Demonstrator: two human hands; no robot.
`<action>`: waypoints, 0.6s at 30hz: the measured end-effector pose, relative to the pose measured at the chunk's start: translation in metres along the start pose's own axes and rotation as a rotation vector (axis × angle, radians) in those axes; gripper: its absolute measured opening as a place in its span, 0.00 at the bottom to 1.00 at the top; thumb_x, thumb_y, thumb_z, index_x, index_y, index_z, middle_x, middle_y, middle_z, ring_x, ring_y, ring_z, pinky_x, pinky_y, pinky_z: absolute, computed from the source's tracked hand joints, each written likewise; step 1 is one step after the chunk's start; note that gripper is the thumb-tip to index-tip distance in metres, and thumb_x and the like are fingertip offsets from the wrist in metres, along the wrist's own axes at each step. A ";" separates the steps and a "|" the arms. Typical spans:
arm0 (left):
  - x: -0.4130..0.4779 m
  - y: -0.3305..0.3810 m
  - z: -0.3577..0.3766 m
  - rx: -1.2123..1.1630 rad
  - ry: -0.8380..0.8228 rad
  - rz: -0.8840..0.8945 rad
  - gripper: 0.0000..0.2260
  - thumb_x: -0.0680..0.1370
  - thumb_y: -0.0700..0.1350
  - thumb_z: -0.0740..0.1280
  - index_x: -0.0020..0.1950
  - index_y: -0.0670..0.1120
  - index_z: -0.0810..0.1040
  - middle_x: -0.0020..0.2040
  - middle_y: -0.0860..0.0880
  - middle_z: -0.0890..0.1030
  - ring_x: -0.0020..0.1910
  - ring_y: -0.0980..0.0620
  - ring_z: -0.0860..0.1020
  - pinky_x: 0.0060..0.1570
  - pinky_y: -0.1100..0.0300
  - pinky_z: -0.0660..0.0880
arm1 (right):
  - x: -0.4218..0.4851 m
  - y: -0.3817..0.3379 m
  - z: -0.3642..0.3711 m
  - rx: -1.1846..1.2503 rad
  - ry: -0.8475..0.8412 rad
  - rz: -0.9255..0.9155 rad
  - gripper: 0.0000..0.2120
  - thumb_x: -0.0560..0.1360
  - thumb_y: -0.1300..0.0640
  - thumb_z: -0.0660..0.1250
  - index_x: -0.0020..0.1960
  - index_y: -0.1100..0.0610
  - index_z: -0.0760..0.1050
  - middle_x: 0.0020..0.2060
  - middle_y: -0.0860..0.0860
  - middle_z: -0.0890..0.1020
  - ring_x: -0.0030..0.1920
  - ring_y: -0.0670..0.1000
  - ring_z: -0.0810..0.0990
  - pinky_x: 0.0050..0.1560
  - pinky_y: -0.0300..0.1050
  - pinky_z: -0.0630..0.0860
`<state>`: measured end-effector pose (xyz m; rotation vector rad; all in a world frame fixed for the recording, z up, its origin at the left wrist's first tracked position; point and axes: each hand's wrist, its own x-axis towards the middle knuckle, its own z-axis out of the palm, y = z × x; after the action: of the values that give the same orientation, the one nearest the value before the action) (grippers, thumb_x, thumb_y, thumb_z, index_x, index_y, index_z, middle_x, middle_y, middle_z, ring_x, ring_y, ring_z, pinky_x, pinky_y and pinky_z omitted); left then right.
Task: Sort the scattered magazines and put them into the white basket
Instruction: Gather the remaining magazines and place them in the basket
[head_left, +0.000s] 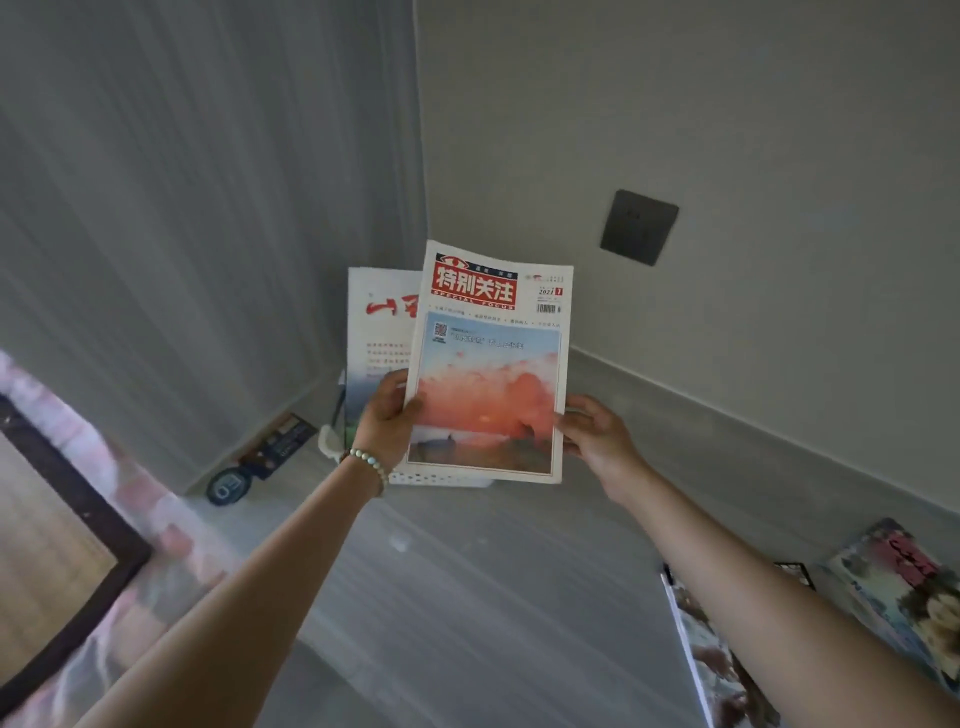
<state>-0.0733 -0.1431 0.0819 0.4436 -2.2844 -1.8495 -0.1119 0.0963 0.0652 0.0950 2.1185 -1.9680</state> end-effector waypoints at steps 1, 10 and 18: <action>0.013 -0.001 -0.012 0.013 0.005 -0.010 0.13 0.78 0.36 0.61 0.62 0.40 0.71 0.59 0.43 0.76 0.52 0.49 0.75 0.38 0.72 0.75 | 0.010 -0.005 0.015 -0.028 0.013 -0.029 0.05 0.74 0.64 0.66 0.48 0.55 0.76 0.41 0.50 0.84 0.38 0.47 0.83 0.42 0.39 0.79; 0.081 -0.025 -0.069 0.110 -0.045 -0.263 0.15 0.75 0.33 0.65 0.61 0.40 0.72 0.60 0.41 0.78 0.55 0.45 0.77 0.55 0.56 0.74 | 0.068 0.004 0.091 -0.409 0.054 -0.089 0.04 0.73 0.63 0.69 0.47 0.57 0.78 0.41 0.50 0.82 0.42 0.49 0.79 0.45 0.39 0.75; 0.088 -0.043 -0.072 0.205 -0.102 -0.205 0.19 0.72 0.34 0.69 0.61 0.40 0.70 0.57 0.43 0.80 0.50 0.49 0.78 0.37 0.70 0.73 | 0.072 0.024 0.089 -0.551 0.125 -0.087 0.07 0.70 0.60 0.72 0.47 0.58 0.79 0.41 0.50 0.82 0.41 0.50 0.79 0.46 0.42 0.75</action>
<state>-0.1285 -0.2470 0.0503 0.6495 -2.5990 -1.7684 -0.1638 0.0013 0.0202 0.0242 2.7026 -1.3779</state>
